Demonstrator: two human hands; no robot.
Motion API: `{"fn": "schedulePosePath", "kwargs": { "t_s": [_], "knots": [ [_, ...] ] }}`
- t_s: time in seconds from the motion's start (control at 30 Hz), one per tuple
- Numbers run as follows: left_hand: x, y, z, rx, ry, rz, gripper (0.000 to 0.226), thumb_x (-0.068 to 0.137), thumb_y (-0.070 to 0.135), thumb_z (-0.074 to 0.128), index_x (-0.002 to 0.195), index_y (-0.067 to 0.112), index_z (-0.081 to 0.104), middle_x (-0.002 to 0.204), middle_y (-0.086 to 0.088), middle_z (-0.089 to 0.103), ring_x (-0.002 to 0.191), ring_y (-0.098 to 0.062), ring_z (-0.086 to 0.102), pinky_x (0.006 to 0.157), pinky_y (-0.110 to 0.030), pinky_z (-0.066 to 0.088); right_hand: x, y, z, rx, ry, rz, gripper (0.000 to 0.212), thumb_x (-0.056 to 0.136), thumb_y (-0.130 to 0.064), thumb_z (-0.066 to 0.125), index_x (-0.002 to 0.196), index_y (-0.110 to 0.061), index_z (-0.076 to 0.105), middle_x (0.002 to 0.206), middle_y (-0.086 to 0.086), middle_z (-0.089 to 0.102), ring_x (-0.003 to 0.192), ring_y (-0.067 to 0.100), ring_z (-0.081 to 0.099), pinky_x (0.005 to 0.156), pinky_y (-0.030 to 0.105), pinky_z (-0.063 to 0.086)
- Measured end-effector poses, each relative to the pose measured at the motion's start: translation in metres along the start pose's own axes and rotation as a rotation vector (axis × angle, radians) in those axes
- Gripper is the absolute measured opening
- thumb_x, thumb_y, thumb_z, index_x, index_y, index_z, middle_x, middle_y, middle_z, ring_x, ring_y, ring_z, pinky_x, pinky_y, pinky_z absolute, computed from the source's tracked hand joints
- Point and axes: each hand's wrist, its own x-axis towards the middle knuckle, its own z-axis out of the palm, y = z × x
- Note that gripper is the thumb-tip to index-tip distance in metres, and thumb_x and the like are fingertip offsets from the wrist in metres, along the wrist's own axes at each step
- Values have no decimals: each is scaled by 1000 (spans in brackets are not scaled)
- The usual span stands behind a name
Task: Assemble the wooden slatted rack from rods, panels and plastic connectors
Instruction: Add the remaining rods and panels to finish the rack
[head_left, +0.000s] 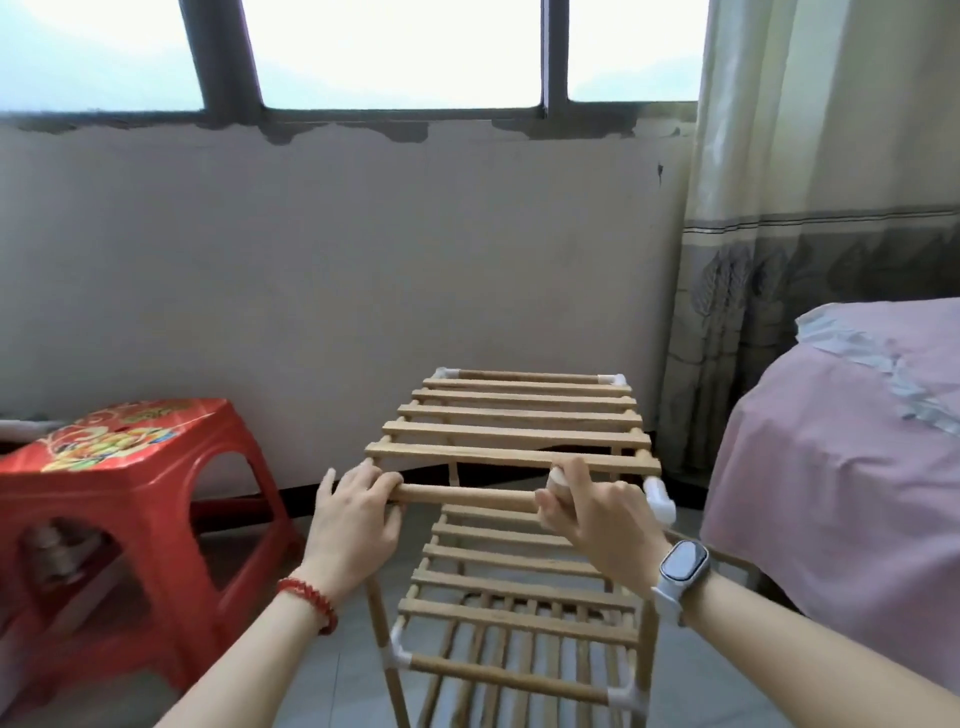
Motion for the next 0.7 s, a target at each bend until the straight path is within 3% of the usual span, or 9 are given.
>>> {"fn": "schedulePosePath", "kwargs": {
  "t_s": [0.07, 0.13, 0.23, 0.3, 0.43, 0.5, 0.57, 0.63, 0.7],
  "knots": [
    [-9, 4, -5, -13, 24, 51, 29, 74, 11, 70, 103, 13, 68, 95, -2, 66, 100, -26, 62, 105, -56, 29, -1, 20, 0, 26, -97, 171, 48, 95, -50, 28, 114, -10, 46, 70, 1, 70, 66, 22, 67, 68, 32, 47],
    [-13, 19, -12, -52, -3, 132, 31, 77, 14, 69, 108, 14, 66, 97, -2, 67, 96, -23, 63, 108, -49, 26, 1, 42, 6, -26, -48, 295, 45, 97, -44, 34, 120, -6, 43, 84, 6, 71, 82, 26, 67, 82, 30, 40],
    [-18, 58, -22, -114, -83, 286, 44, 80, 25, 66, 122, 14, 59, 111, -1, 66, 111, -19, 58, 112, -42, 20, 18, 66, 0, 19, -103, 493, 50, 97, -41, 37, 125, 1, 38, 105, 20, 63, 95, 37, 60, 83, 39, 43],
    [-19, 84, -24, -182, -129, 391, 48, 83, 30, 63, 129, 18, 54, 125, 2, 59, 127, -16, 45, 115, -42, 12, 28, 79, -4, 65, -170, 567, 47, 97, -42, 35, 123, -2, 37, 114, 17, 58, 104, 35, 55, 78, 40, 46],
    [-14, 132, -14, -174, -263, 602, 47, 92, 37, 53, 135, 19, 47, 147, 3, 38, 143, -12, 14, 118, -43, 0, 29, 84, -25, 306, -89, 413, 28, 97, -40, 40, 104, -13, 39, 92, 1, 64, 100, 28, 55, 80, 41, 45],
    [-8, 156, -8, -189, -287, 613, 56, 89, 43, 56, 138, 21, 42, 143, -3, 45, 141, -14, 23, 117, -37, 9, 28, 83, -40, 305, -26, 346, 24, 96, -42, 42, 97, -19, 37, 86, 0, 65, 87, 28, 60, 78, 42, 46],
    [-2, 187, 1, -221, -244, 611, 50, 86, 46, 58, 129, 22, 51, 132, -3, 56, 138, -17, 31, 113, -36, 22, 23, 87, -62, 280, -16, 339, 24, 94, -46, 43, 94, -23, 36, 82, -5, 67, 78, 21, 61, 74, 40, 47],
    [7, 217, 11, -243, -219, 586, 40, 85, 46, 59, 116, 20, 55, 127, -1, 59, 138, -20, 31, 112, -35, 22, 18, 92, -86, 262, -18, 335, 23, 93, -46, 45, 91, -24, 38, 72, -16, 65, 70, 6, 59, 68, 34, 45],
    [15, 247, 21, -217, -210, 540, 45, 87, 43, 59, 122, 16, 51, 137, -2, 49, 139, -22, 27, 113, -33, 17, 13, 100, -109, 179, -54, 358, 23, 93, -44, 45, 92, -22, 40, 76, -13, 66, 76, 14, 61, 73, 36, 47]
  ]
}}
